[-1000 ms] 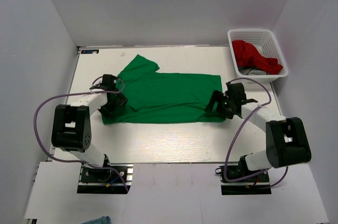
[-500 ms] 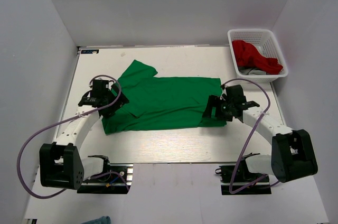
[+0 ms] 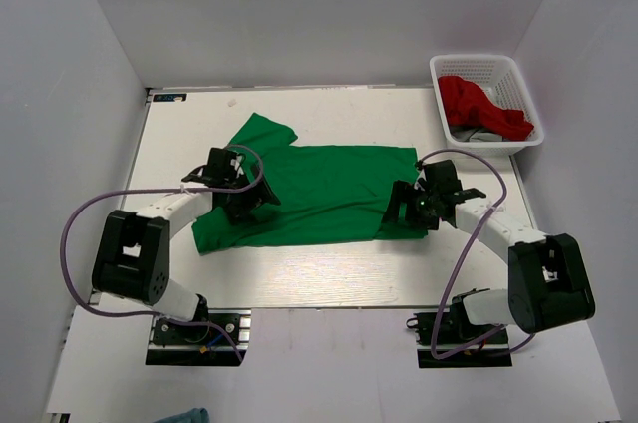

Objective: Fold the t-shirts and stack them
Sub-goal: Fold the flattened tshirt in 1/3 of the way

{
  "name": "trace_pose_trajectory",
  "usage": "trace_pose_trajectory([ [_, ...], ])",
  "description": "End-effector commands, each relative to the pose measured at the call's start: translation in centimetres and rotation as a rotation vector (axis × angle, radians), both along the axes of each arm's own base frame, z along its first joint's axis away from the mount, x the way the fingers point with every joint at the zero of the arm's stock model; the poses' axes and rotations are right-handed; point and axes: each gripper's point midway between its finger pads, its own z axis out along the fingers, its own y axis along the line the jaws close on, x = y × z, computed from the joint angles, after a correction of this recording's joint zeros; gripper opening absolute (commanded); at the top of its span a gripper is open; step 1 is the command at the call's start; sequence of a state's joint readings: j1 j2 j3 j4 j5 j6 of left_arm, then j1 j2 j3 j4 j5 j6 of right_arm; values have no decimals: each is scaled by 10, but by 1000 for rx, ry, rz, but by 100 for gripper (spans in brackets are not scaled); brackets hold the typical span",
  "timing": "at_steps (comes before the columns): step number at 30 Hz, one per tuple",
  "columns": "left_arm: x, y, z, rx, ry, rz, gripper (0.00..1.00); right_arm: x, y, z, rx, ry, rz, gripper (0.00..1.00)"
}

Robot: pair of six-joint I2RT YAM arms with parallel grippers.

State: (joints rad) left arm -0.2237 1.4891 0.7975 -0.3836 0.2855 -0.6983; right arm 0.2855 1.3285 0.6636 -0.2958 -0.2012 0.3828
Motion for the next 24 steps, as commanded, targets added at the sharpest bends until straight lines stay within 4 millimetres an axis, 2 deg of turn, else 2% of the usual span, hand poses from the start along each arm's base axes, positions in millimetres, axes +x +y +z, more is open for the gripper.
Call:
trace_pose_trajectory([
  [1, 18, -22, 21, -44, -95, -52, 100, 11, 0, 6, -2, -33, -4, 90],
  [5, 26, -23, 11, -13, -75, -12, 100, 12, -1, 4, -5, -26, -11, 90],
  [6, 32, -25, 16, -19, -96, -12, 100, 11, 0, 3, 0, -22, -13, 90],
  [7, 36, -24, 13, -14, -99, 2, 100, 12, 1, 4, 0, -26, -13, 90],
  [10, 50, -25, 18, -5, -121, 13, 61, 12, -1, 2, -9, -18, -18, 90],
  [11, 53, -23, 16, 10, -113, 21, 36, 13, -1, 2, -9, -17, -16, 90],
  [12, 60, -24, 25, 12, -132, 27, 28, 13, 0, 1, -8, -15, -15, 90],
  [14, 62, -23, 21, 47, -115, 24, 21, 12, -1, 0, -8, -9, -20, 90],
  [15, 69, -24, 23, 54, -131, 9, 21, 13, 0, 1, -7, -12, -16, 90],
  [17, 71, -22, 20, 83, -114, -7, 22, 12, 0, -1, -10, 0, -15, 90],
  [18, 79, -23, 25, 102, -141, -44, 27, 13, 0, -2, -11, 1, -16, 90],
  [19, 81, -23, 13, 124, -112, -69, 30, 12, 0, -3, -12, 9, -16, 90],
  [20, 92, -25, 20, 134, -130, -91, 35, 11, 0, -3, -12, 13, -16, 90],
  [21, 90, -22, 14, 173, -113, -148, 38, 13, 0, -3, -14, 14, -20, 90],
  [22, 100, -24, 9, 191, -105, -178, 54, 11, 0, -6, -20, 29, -14, 90],
  [24, 98, -21, -1, 244, -76, -299, 73, 13, 0, -5, -15, 30, -14, 90],
])
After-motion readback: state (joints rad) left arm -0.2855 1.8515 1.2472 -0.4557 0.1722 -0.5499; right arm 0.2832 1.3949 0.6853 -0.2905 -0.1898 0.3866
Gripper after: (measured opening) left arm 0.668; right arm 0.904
